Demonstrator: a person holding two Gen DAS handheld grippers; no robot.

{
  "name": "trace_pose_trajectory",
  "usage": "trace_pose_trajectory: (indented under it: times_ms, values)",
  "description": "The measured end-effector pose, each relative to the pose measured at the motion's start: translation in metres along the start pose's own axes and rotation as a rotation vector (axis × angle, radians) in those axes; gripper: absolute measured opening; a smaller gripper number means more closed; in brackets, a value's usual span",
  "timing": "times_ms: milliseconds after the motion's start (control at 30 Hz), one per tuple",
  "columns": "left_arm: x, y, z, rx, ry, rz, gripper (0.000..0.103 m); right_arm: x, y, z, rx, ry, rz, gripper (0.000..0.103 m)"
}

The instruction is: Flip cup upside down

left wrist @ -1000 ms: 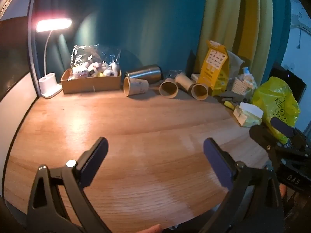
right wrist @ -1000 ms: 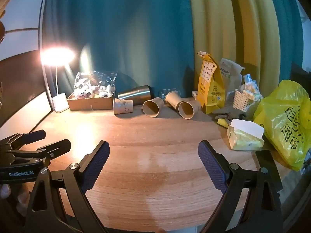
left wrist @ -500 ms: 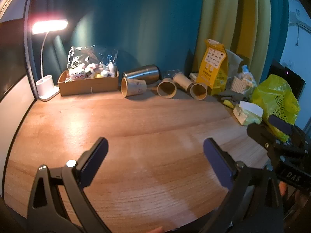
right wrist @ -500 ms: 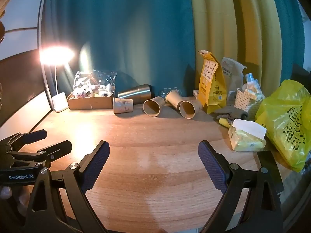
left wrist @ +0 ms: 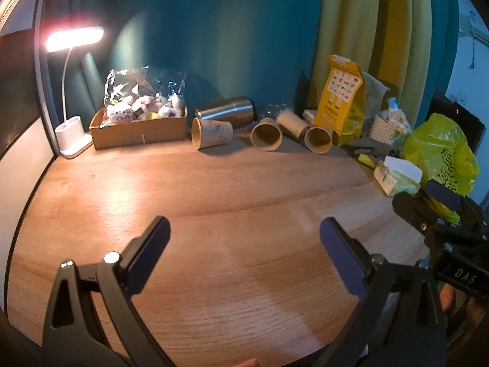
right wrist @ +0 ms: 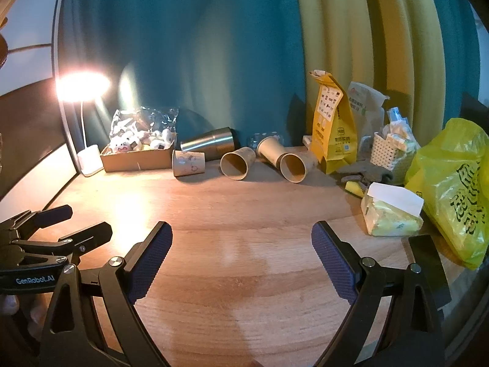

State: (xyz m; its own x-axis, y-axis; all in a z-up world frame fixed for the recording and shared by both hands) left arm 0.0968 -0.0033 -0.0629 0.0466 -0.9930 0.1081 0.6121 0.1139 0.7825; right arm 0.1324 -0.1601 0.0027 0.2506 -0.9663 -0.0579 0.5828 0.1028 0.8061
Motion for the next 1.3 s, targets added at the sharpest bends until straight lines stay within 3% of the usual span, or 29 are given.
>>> trace_pose_trajectory:
  times_ms: [1300]
  values:
    - [0.002, 0.000, 0.006, 0.020, 0.001, -0.006, 0.099, 0.003, 0.003, -0.003, -0.004, 0.002, 0.003, 0.094]
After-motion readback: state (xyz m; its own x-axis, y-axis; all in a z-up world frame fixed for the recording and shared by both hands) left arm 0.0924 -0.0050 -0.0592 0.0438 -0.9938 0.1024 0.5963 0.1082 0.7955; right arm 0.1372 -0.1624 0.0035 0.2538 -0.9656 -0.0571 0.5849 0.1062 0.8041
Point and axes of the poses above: each gripper's, at about its wrist camera, not at the fingertips, and z roughly against the way its jaws point, x to its right, y to its top, the point moved 9 cm from there along -z, roughly the way its jaws point, and after that the axes turned 1 degree about y, right-handed, at the moved point
